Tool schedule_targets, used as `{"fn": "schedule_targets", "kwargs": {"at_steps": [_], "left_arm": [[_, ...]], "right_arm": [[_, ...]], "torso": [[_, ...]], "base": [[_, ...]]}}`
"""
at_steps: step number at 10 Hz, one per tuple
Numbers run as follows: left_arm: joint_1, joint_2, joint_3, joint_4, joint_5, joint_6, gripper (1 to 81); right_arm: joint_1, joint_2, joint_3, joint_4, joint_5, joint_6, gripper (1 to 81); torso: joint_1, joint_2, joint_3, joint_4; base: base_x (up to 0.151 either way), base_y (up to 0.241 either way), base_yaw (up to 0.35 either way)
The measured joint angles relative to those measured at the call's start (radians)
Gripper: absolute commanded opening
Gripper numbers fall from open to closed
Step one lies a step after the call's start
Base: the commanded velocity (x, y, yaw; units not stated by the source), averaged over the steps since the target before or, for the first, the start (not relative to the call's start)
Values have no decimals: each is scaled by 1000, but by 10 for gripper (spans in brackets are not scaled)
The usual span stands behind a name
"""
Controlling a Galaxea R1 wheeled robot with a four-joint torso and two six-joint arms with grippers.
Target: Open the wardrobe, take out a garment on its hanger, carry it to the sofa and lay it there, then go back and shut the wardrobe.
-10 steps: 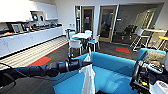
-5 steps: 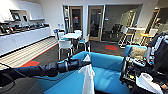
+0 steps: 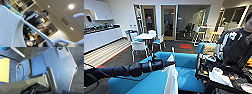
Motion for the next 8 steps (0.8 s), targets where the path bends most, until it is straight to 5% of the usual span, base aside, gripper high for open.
{"fn": "schedule_targets", "kwargs": {"at_steps": [8], "left_arm": [[19,-5,0,0,0,0,10]], "right_arm": [[5,2,0,0,0,-2,811]], "torso": [[0,0,0,0]], "base": [[10,0,0]]}}
